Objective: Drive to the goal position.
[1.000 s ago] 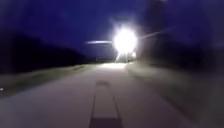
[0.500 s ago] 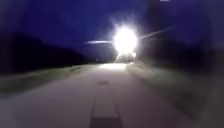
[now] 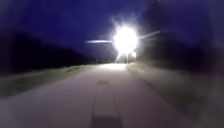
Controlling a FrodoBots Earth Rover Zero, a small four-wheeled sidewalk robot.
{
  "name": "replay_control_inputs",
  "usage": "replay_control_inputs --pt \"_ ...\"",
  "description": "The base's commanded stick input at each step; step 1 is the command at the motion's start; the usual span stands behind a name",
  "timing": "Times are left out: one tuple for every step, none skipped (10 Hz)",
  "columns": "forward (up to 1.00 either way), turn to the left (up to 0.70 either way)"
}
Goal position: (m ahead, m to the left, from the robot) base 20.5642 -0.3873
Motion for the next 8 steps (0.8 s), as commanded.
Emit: replay_control_inputs --pt "1.00 0.00" --pt "1.00 0.00" --pt "1.00 0.00" --pt "1.00 0.00" --pt "1.00 0.00" --pt "1.00 0.00" --pt "1.00 0.00" --pt "1.00 0.00"
